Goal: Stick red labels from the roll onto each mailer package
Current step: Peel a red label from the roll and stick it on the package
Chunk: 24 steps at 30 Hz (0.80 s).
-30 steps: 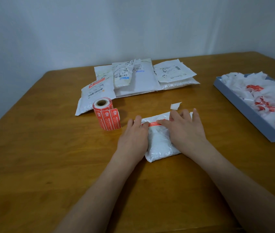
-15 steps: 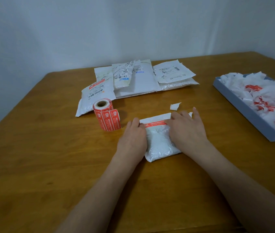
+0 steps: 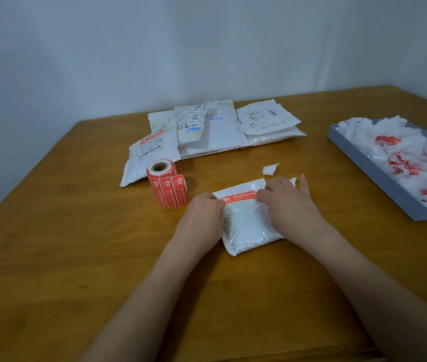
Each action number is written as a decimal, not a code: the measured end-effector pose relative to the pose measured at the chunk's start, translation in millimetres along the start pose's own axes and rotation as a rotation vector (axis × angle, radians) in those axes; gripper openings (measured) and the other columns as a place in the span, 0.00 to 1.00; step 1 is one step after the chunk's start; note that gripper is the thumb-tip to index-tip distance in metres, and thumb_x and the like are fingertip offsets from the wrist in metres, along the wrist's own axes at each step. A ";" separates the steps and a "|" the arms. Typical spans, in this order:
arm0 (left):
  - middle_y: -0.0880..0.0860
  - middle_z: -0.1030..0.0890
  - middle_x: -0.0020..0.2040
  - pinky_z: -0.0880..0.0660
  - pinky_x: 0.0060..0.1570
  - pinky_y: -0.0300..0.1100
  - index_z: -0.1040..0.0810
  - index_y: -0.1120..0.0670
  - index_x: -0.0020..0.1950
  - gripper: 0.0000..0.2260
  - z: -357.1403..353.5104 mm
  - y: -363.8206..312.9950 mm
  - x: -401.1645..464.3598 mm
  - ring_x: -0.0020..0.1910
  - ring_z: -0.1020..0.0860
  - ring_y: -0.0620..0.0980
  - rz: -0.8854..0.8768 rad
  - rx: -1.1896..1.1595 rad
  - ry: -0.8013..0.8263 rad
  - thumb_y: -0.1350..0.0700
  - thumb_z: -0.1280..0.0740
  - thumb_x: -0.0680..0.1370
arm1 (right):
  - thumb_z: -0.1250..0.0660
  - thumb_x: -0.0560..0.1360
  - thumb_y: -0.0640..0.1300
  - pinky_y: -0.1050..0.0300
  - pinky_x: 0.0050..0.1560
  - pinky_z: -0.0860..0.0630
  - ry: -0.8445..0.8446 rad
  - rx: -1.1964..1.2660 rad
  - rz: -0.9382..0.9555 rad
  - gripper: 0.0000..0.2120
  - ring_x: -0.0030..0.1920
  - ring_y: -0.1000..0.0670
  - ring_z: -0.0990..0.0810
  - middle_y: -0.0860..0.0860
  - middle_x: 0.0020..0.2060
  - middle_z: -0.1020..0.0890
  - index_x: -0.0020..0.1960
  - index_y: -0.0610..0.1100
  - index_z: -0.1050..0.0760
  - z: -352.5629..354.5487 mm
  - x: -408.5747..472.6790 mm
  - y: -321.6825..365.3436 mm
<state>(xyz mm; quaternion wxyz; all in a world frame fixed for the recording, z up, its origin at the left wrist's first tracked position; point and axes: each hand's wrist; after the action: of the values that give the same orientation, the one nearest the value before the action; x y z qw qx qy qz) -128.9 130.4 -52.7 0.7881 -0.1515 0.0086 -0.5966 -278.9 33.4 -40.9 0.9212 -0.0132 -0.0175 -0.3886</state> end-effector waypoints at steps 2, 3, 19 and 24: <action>0.54 0.23 0.61 0.25 0.55 0.42 0.20 0.57 0.59 0.14 0.0 1.1 -2.1 0.56 0.24 0.49 -0.013 -0.013 -0.005 0.57 0.43 0.82 | 0.42 0.76 0.34 0.33 0.74 0.57 -0.012 0.015 -0.017 0.25 0.71 0.49 0.39 0.50 0.65 0.30 0.69 0.52 0.32 -1.6 -0.9 0.8; 0.53 0.21 0.59 0.24 0.53 0.42 0.19 0.57 0.57 0.13 -1.0 1.6 -3.2 0.54 0.23 0.48 -0.015 -0.018 -0.012 0.57 0.43 0.82 | 0.41 0.76 0.34 0.33 0.74 0.56 -0.026 0.012 -0.023 0.25 0.71 0.49 0.39 0.50 0.65 0.30 0.69 0.53 0.33 -3.1 -1.7 1.6; 0.51 0.31 0.63 0.26 0.51 0.43 0.32 0.49 0.71 0.18 -9.4 -5.7 -10.1 0.62 0.32 0.49 0.002 0.056 -0.021 0.58 0.41 0.81 | 0.46 0.82 0.47 0.31 0.72 0.56 -0.054 -0.151 0.096 0.27 0.74 0.42 0.44 0.43 0.70 0.39 0.74 0.68 0.51 -8.5 -6.0 7.8; 0.51 0.32 0.64 0.26 0.50 0.42 0.33 0.50 0.71 0.18 -11.6 -5.5 -8.9 0.63 0.33 0.50 0.009 0.082 0.000 0.59 0.42 0.81 | 0.45 0.82 0.48 0.35 0.74 0.53 -0.057 -0.118 0.067 0.25 0.72 0.44 0.39 0.45 0.69 0.35 0.74 0.66 0.46 -8.3 -6.4 7.9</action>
<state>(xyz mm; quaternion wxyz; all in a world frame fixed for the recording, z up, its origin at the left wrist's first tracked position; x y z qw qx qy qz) -138.8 134.7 -63.9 0.7964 -0.1188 -0.0153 -0.5928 -277.5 43.3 -49.5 0.9304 -0.0792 -0.0203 -0.3574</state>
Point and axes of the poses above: each hand's wrist, its own x-axis towards the middle knuckle, its own z-axis out of the back of the hand, y = z × x
